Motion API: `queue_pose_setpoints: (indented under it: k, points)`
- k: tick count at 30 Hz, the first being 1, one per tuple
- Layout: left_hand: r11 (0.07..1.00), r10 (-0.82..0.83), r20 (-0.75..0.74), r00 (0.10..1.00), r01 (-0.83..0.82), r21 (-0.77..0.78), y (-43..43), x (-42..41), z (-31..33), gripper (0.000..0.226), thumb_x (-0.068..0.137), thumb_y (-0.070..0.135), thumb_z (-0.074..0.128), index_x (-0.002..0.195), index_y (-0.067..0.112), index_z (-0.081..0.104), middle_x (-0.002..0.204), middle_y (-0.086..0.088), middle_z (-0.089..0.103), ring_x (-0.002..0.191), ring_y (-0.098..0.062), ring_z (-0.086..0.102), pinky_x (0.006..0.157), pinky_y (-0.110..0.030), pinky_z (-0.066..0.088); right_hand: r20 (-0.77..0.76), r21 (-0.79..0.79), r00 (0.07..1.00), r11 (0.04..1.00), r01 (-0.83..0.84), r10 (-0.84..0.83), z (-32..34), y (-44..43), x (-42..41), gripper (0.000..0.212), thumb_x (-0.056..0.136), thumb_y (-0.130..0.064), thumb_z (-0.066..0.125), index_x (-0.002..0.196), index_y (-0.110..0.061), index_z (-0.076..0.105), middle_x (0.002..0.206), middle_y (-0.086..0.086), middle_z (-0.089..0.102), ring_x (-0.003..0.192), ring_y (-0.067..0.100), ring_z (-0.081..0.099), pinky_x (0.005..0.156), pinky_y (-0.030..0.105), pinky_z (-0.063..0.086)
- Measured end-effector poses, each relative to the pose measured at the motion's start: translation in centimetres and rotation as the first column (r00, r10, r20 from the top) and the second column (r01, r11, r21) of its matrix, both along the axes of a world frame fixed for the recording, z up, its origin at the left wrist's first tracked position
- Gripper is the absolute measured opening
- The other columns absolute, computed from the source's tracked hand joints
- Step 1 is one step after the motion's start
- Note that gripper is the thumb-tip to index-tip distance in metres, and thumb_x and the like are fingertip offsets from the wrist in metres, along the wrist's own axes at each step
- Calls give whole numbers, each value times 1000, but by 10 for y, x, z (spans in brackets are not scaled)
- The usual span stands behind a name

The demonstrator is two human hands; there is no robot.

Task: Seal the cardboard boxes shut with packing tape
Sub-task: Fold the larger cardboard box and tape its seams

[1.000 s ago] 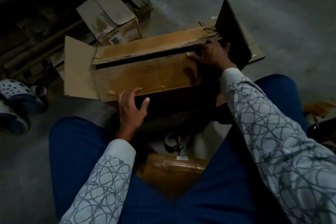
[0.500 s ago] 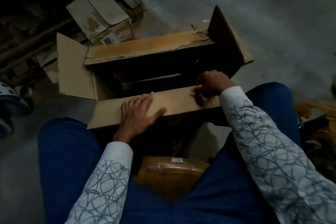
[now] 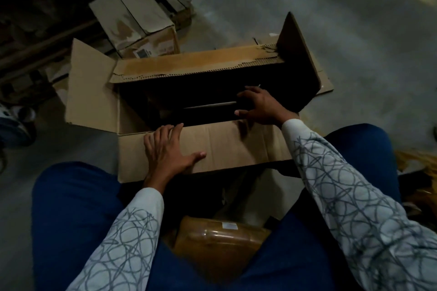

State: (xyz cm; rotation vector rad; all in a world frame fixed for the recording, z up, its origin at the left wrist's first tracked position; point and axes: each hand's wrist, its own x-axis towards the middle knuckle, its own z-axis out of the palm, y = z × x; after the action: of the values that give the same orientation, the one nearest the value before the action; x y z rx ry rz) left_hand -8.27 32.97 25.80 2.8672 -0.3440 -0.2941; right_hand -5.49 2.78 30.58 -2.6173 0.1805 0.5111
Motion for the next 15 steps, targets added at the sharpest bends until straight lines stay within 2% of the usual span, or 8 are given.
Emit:
queue_pose_setpoints:
  k: [4, 9, 13, 15]
  points:
    - [1000, 6, -43, 999, -6, -12, 4, 8, -7, 119, 52, 97, 44, 151, 34, 30, 154, -3, 33, 148, -23, 17, 122, -52, -4, 49, 26, 999, 1000, 9, -10, -3, -4, 25, 74, 90, -44, 70, 153, -22, 38, 166, 8, 14, 150, 34, 18, 120, 44, 21]
    - [1000, 17, -128, 992, -19, -21, 4, 25, -6, 128, 47, 90, 68, 154, 39, 21, 160, -3, 27, 153, -17, 8, 118, -57, -17, 224, 111, 974, 994, -7, -18, 2, 5, 52, 79, 90, -39, 71, 156, -27, 30, 167, 7, 7, 152, 34, 11, 121, 47, 19]
    - [998, 42, -181, 983, -49, -38, 5, 34, -5, 131, 42, 88, 72, 153, 42, 19, 160, -5, 26, 152, -17, 10, 118, -57, -18, 297, 46, 953, 996, -71, 54, 3, 8, 87, 86, 88, -39, 74, 158, -27, 26, 168, 10, 1, 151, 41, 8, 123, 52, 17]
    - [998, 52, -176, 983, -59, -38, 5, 34, -6, 131, 40, 90, 70, 152, 44, 20, 158, -2, 28, 151, -17, 12, 117, -56, -19, 317, 19, 946, 996, -84, 73, 4, 12, 111, 92, 86, -39, 75, 159, -29, 20, 168, 8, -3, 152, 40, 3, 119, 61, 19]
